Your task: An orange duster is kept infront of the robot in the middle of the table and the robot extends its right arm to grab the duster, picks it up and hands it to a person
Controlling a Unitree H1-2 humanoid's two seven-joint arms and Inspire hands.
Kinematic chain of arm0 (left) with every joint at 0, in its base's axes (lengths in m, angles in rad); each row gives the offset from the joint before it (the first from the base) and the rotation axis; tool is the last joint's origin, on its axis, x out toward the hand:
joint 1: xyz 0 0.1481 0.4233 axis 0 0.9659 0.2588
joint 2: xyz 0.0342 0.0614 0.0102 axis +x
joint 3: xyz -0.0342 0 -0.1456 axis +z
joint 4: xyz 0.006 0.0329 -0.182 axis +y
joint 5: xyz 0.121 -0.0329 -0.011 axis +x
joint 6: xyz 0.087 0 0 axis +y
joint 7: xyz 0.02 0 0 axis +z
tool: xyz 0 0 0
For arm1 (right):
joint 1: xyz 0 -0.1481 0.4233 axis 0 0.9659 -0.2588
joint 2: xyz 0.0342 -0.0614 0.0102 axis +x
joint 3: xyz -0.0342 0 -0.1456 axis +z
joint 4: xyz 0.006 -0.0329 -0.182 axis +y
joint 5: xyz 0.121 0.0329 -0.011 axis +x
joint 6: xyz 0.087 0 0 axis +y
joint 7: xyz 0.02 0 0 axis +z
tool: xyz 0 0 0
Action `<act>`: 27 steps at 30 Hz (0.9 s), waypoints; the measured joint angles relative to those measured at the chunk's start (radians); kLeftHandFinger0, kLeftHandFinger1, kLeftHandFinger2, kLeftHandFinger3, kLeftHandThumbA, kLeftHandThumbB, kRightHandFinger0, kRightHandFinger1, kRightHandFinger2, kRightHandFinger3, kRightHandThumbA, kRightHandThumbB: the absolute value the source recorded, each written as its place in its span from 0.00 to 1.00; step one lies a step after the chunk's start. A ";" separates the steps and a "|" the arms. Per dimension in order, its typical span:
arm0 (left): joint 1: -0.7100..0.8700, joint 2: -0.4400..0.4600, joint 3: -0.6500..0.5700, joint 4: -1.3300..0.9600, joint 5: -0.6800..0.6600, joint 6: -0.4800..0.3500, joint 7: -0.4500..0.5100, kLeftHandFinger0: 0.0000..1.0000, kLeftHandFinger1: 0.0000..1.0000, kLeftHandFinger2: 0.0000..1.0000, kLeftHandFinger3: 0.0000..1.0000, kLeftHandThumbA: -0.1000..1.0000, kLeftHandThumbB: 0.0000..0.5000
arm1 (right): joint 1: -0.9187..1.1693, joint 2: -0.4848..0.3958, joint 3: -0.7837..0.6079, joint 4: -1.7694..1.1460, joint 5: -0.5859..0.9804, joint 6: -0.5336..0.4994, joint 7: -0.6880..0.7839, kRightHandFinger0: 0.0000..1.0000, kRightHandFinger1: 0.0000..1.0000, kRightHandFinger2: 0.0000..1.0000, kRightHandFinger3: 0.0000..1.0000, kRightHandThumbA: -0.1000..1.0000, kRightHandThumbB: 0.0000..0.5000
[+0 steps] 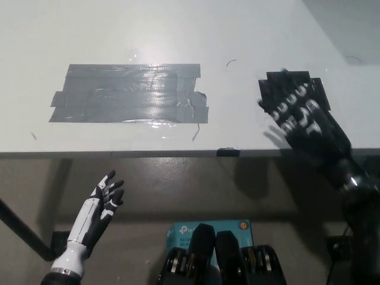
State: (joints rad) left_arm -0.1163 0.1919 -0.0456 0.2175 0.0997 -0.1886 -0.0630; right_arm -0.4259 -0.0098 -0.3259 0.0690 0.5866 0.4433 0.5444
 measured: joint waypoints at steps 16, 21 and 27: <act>0.000 0.000 0.000 0.007 -0.001 0.000 0.000 1.00 1.00 1.00 1.00 1.00 0.37 | 0.302 -0.038 0.098 -0.140 -0.319 -0.235 -0.090 1.00 1.00 1.00 1.00 0.92 0.61; 0.000 0.000 -0.001 0.008 -0.002 0.000 0.000 1.00 1.00 1.00 1.00 1.00 0.40 | 0.303 -0.052 0.160 -0.067 -0.431 -0.315 -0.139 1.00 1.00 1.00 1.00 0.86 0.53; 0.000 0.000 -0.001 0.013 -0.002 -0.003 0.000 1.00 1.00 1.00 1.00 1.00 0.41 | 0.303 -0.083 0.220 0.005 -0.553 -0.408 -0.203 1.00 1.00 1.00 1.00 0.88 0.57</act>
State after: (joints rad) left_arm -0.1160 0.1916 -0.0466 0.2305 0.0979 -0.1911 -0.0633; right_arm -0.1233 -0.0932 -0.1060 0.0739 0.0335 0.0358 0.3416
